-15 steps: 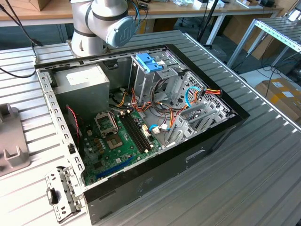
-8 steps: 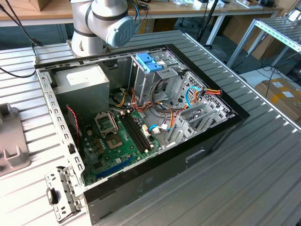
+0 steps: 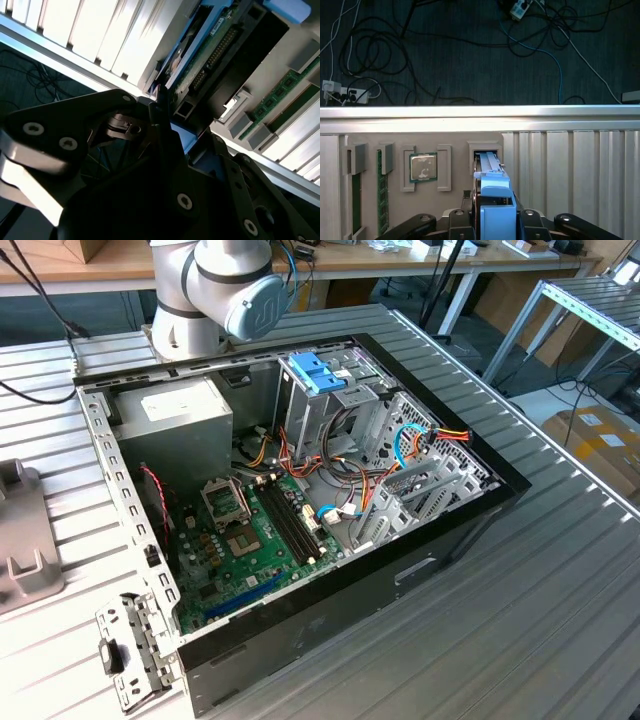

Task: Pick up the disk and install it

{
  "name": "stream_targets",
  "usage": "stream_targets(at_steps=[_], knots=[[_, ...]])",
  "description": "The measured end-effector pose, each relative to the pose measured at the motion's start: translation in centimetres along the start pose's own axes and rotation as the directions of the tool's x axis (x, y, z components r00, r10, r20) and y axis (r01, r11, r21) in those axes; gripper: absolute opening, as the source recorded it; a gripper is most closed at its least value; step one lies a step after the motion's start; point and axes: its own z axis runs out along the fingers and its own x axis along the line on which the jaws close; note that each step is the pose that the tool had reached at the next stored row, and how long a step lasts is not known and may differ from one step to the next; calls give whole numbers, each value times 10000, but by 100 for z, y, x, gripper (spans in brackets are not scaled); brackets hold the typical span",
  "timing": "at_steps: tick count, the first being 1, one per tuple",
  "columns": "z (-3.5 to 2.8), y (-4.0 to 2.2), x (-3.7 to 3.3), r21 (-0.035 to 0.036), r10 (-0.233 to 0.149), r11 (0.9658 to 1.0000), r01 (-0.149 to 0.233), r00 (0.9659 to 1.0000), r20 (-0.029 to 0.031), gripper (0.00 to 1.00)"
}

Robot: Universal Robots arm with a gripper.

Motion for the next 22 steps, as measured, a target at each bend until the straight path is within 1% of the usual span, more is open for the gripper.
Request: stream_targets(at_steps=[11, 14, 22], knots=[[-89, 0, -5, 0, 0, 10000, 0, 10000, 0, 37], [-130, 1, -8, 1, 0, 10000, 0, 10000, 0, 37], [-179, 1, -11, 0, 0, 10000, 0, 10000, 0, 37]])
